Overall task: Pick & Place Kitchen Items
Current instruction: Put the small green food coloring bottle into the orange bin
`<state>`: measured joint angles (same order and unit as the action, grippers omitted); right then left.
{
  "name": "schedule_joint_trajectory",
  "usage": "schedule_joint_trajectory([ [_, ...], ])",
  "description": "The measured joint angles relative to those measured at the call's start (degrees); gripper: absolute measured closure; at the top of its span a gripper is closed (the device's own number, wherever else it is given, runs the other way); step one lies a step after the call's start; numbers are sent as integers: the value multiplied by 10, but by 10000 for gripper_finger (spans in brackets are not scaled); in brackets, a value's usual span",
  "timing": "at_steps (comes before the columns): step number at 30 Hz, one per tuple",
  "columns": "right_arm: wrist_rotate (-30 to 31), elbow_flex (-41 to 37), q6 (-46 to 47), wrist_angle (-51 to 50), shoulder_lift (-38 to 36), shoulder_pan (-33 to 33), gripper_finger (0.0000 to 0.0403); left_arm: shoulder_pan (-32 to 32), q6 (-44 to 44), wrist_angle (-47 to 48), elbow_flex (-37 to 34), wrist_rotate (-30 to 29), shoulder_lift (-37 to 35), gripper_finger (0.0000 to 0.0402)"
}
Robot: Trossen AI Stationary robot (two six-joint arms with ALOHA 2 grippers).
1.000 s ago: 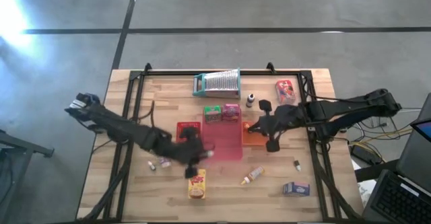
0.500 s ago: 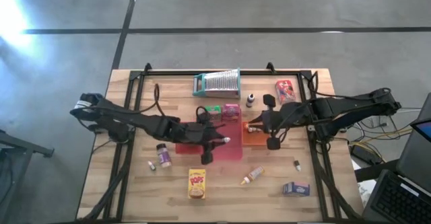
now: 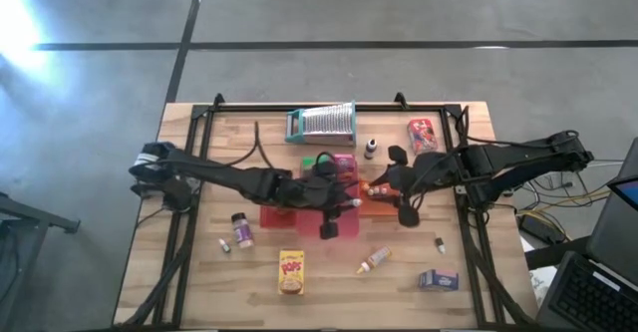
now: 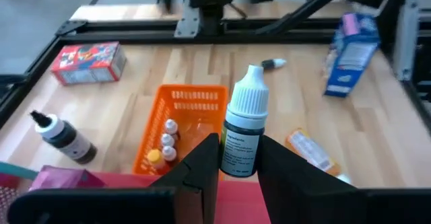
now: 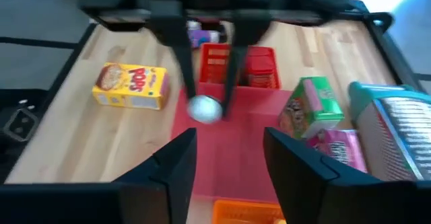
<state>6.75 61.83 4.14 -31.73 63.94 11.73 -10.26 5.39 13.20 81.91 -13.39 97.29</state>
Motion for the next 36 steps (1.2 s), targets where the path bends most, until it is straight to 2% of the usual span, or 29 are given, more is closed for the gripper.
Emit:
schedule_joint_trajectory([
  [6, -12, -1, 4, -22, 0, 0, 216, 14, -10, 24, 54, -1, 36, 307],
  [13, -12, -2, 2, -32, 0, 0, 219, 23, -39, 23, 92, -1, 61, 307],
  [24, -5, -2, -5, -32, 0, 0, 235, 40, -45, 5, 97, 1, 65, 307],
  [29, 41, -2, -15, -31, 0, 0, 232, 46, -49, -18, 97, 4, 65, 307],
  [36, 49, -2, -26, -30, 0, 0, 257, 46, -50, -22, 98, 5, 65, 307],
])
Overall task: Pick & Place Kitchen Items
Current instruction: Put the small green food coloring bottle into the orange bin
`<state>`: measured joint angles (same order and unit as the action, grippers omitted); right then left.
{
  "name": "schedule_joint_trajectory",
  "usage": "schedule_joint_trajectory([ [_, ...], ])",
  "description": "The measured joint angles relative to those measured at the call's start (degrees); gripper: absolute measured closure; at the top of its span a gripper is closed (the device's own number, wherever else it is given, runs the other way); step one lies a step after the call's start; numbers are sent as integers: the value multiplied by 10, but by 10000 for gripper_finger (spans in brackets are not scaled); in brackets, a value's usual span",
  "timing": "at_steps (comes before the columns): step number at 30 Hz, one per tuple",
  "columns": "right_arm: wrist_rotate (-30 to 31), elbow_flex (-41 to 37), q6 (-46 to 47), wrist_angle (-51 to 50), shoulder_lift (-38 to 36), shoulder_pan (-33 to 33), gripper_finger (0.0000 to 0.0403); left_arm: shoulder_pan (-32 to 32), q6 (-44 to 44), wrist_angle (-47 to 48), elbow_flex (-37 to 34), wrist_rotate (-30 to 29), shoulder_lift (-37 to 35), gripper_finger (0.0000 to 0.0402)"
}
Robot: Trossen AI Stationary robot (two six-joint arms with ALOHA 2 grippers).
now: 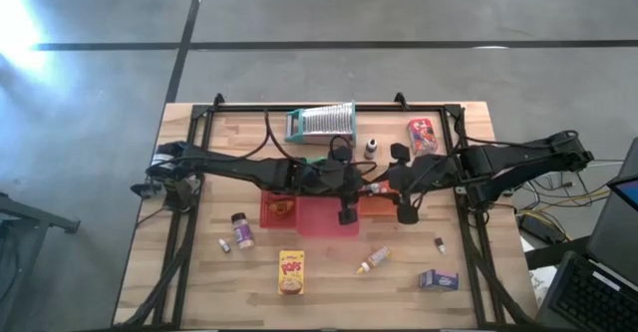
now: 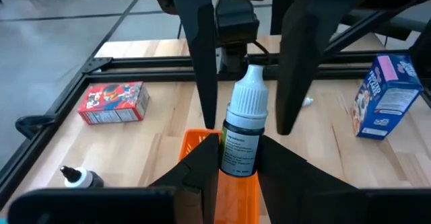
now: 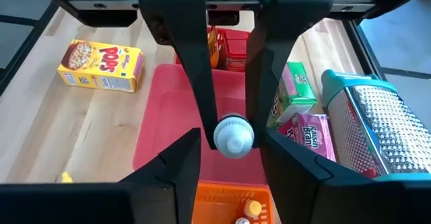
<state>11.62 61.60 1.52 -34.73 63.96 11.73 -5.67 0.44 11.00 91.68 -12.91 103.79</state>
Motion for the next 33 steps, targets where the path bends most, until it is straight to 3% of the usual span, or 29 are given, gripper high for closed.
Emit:
schedule_joint_trajectory([
  [15, 2, 0, -16, 9, 0, 0, 326, 0, 0, 2, 0, 0, 0, 307],
  [26, 3, 0, -19, 8, 0, 0, 329, 0, -16, 12, 0, 4, -1, 307],
  [33, 3, 0, -10, -40, -1, 0, 334, 4, -11, 93, -2, -3, -17, 267],
])
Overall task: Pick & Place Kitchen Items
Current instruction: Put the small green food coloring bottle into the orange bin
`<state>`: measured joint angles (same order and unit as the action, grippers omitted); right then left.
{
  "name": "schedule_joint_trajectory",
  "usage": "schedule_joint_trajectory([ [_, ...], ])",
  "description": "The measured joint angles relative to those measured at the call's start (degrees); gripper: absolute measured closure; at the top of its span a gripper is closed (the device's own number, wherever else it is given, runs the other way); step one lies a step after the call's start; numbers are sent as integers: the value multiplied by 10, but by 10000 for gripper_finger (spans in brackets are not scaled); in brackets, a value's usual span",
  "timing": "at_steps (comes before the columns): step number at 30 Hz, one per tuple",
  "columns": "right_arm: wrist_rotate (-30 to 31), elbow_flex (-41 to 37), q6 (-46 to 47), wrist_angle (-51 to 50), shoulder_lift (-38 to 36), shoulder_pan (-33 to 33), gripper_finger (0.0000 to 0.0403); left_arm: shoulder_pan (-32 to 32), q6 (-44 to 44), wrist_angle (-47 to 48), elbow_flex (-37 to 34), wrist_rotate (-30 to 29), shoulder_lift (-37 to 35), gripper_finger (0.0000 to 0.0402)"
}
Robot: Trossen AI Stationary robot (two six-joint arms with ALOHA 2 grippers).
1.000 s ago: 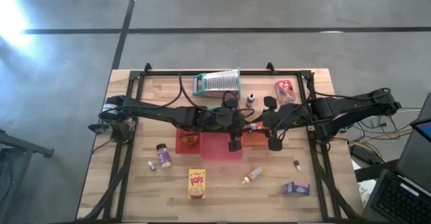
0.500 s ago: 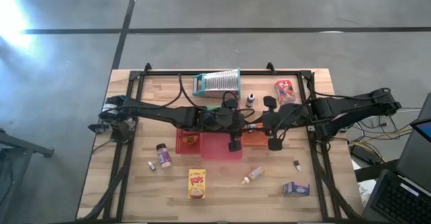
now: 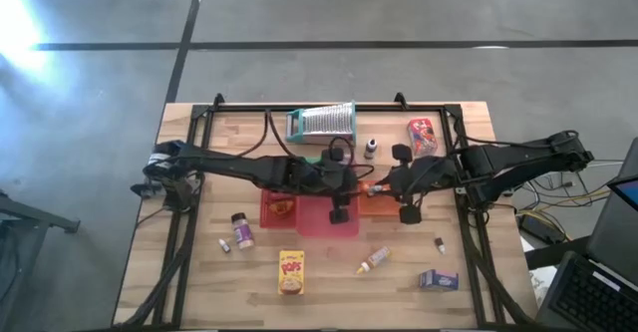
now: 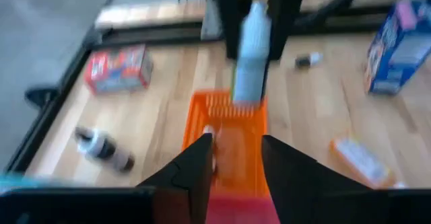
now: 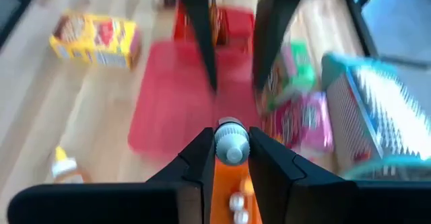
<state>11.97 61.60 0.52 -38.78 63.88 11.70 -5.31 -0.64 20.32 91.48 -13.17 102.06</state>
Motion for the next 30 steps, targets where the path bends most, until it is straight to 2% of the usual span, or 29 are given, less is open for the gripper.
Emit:
schedule_joint_trajectory([
  [5, 2, -17, 29, -30, -1, 0, 331, 3, 26, 68, -1, -9, -37, 251],
  [9, 3, -64, 55, -24, -2, -3, 336, 0, 37, 45, -41, -28, -64, 253],
  [17, 21, -160, 139, -14, -1, -34, 330, -1, 39, -167, -202, -48, -134, 255],
  [24, 20, -203, 182, 2, -1, -56, 337, -1, 41, -353, -326, -48, -176, 255],
  [30, 5, -227, 208, 3, 0, -67, 334, -1, 41, -429, -384, -48, -201, 256],
])
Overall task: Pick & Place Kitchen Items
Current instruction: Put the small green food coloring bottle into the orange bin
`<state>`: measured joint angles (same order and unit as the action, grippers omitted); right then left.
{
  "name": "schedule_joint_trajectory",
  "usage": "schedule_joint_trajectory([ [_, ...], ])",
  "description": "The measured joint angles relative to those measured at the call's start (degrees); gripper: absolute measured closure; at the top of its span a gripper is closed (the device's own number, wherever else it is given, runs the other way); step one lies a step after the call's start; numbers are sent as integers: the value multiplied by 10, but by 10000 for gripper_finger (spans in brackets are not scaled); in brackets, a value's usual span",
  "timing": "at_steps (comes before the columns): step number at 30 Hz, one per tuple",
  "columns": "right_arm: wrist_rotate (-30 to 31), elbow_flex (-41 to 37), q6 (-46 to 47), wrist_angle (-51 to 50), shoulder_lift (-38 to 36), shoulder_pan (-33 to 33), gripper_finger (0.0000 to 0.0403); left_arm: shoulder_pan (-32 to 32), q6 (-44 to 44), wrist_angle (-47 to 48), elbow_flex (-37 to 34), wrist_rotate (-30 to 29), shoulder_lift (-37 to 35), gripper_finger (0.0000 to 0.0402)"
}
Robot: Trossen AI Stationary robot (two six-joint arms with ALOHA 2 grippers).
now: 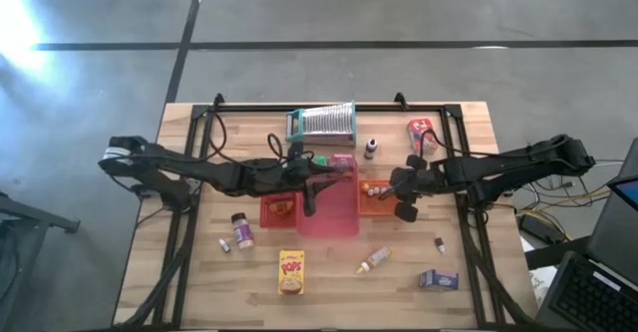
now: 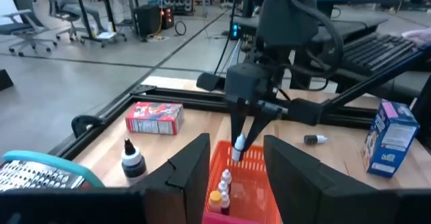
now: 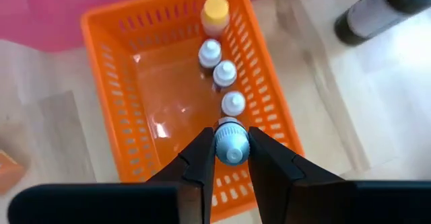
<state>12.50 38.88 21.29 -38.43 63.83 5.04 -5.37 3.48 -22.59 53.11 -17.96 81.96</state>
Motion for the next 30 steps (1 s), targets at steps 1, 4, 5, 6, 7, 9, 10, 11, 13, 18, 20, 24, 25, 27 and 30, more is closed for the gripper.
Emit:
schedule_joint_trajectory([
  [1, -5, -4, 1, 1, 0, -2, 336, 0, 0, -2, -2, 0, -1, 256],
  [4, -6, -17, 10, 7, 0, -5, 337, 0, 0, 0, -4, 0, -1, 257],
  [5, -6, -24, 13, 14, 0, -8, 337, 0, 0, -1, -4, 0, -2, 257],
  [6, -5, -31, 13, 22, 0, -10, 337, 0, 0, -1, -4, 0, -2, 257],
  [7, -5, -39, 13, 32, 0, -12, 337, 0, 0, -1, -4, 0, -2, 257],
  [9, -6, -53, 12, 49, 0, -19, 336, 0, 0, -1, -5, 0, -2, 257],
  [10, -6, -59, 12, 58, 0, -23, 336, 0, 0, -1, -5, 0, -2, 257],
  [11, -6, -66, 12, 65, 0, -28, 336, 0, 0, -2, -5, 0, -2, 257],
  [13, -8, -78, 12, 78, 0, -37, 336, 0, 0, -1, -5, 0, -2, 257],
  [18, -26, -107, 8, 136, 0, -51, 337, 0, 0, -2, -5, 0, -2, 257],
  [20, -26, -115, 8, 144, 0, -56, 337, 0, 0, -1, -5, 0, -2, 257],
  [24, -27, -120, 8, 151, 0, -56, 337, 0, 0, -2, -5, 0, -2, 257],
  [25, -27, -120, 8, 153, 0, -56, 337, 0, 0, -2, -5, 0, -2, 257],
  [27, -27, -120, 8, 154, 0, -56, 337, 0, 0, -2, -5, 0, -3, 257],
  [30, -27, -120, 8, 155, 0, -56, 337, 0, 0, -4, -5, 0, -5, 257],
])
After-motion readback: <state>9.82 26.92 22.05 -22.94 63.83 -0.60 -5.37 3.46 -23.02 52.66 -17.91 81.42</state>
